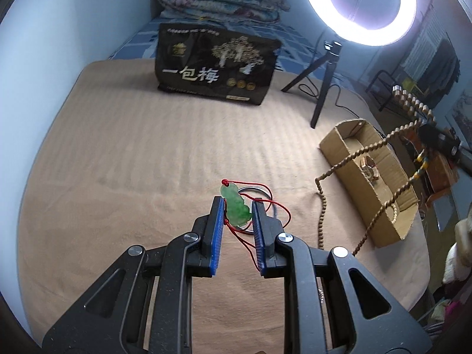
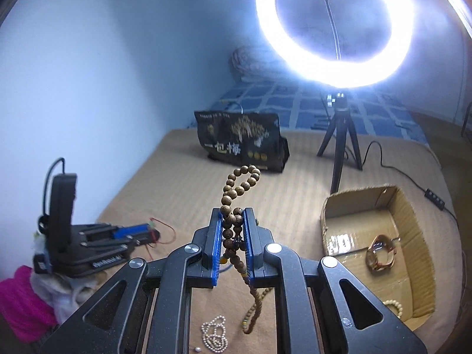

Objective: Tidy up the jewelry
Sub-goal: 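Lift the pendant and bead necklace into the box and open both tools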

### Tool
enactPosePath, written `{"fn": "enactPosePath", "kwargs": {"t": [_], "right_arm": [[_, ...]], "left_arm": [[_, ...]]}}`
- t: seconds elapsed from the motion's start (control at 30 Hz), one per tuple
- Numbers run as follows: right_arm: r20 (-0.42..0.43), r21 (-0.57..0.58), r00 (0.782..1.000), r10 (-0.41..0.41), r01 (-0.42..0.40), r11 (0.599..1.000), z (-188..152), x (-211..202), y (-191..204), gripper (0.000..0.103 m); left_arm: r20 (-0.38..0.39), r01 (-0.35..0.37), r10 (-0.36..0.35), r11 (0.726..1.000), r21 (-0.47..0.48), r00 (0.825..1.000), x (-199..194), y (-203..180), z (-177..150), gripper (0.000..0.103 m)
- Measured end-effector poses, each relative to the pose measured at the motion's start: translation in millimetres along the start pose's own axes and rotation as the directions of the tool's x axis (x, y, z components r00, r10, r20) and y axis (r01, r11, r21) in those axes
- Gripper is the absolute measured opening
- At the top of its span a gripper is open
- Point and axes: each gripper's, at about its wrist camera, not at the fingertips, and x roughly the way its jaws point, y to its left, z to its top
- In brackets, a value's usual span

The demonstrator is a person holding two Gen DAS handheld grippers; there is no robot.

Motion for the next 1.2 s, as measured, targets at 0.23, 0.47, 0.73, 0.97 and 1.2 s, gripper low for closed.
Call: {"fn": "enactPosePath", "kwargs": {"t": [0.23, 0.47, 0.73, 0.97, 1.2], "right_arm": [[0.018, -0.018, 0.999, -0.026, 0.027, 0.999, 21.6, -22.5, -10.5, 0.012], [0.094, -0.027, 0.993, -0.070, 0.073, 0.997, 49.6, -67.4, -28.3, 0.012], [0.133, -0.032, 0.981, -0.144, 0.150, 0.988, 58.0, -100.4, -57.1, 0.012], [0.138, 0.000, 0.973, -0.187, 0.189, 0.982, 54.9, -113.7, -92.1, 0.012], [0.122, 0.028, 0.974, -0.192, 0.190, 0.981, 38.8, -113.9, -113.7, 0.012]], "left_arm": [[0.032, 0.029, -0.031, 0.998, 0.057, 0.999, -7.5, -25.5, 12.2, 0.018], [0.073, 0.068, -0.075, 0.993, 0.095, 0.995, -19.9, -55.2, 33.8, 0.018], [0.084, 0.116, -0.131, 0.979, 0.168, 0.988, -19.6, -103.0, 55.3, 0.018], [0.078, 0.154, -0.175, 0.962, 0.225, 0.981, -7.4, -148.6, 68.9, 0.018], [0.052, 0.173, -0.191, 0.953, 0.251, 0.980, 17.3, -182.6, 78.4, 0.018]]}}
